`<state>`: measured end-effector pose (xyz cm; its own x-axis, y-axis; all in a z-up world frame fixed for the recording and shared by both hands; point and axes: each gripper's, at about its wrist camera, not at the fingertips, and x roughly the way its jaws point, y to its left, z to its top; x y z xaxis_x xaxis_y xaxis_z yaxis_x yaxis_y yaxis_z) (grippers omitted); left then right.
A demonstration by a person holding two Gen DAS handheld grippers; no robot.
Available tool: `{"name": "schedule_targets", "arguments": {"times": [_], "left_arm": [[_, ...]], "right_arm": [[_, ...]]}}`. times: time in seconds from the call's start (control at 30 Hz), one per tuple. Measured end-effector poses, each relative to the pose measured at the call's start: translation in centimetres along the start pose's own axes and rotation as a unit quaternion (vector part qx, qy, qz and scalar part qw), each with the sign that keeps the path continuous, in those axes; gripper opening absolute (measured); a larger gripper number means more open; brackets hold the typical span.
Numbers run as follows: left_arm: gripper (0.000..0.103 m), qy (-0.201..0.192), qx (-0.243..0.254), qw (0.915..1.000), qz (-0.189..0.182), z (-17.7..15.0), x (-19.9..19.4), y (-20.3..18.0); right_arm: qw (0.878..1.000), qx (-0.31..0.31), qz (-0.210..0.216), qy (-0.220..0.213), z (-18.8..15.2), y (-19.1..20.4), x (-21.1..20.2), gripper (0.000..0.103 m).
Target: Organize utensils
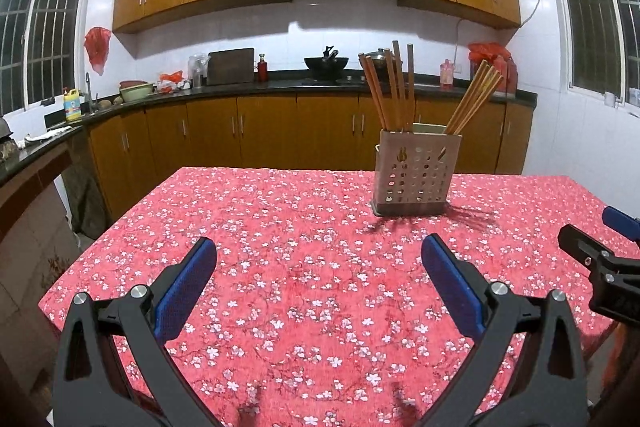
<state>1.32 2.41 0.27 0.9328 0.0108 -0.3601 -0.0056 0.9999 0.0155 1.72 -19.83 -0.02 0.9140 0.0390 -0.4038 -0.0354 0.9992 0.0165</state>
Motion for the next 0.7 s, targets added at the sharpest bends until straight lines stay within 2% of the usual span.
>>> {"name": "schedule_targets", "arguments": {"times": [0.7], "left_arm": [[0.101,0.004,0.001,1.0000,-0.004,0.05,0.10,-0.32]], "right_arm": [[1.000,0.007,-0.006,0.000,-0.10,-0.17,0.16,0.099]]}}
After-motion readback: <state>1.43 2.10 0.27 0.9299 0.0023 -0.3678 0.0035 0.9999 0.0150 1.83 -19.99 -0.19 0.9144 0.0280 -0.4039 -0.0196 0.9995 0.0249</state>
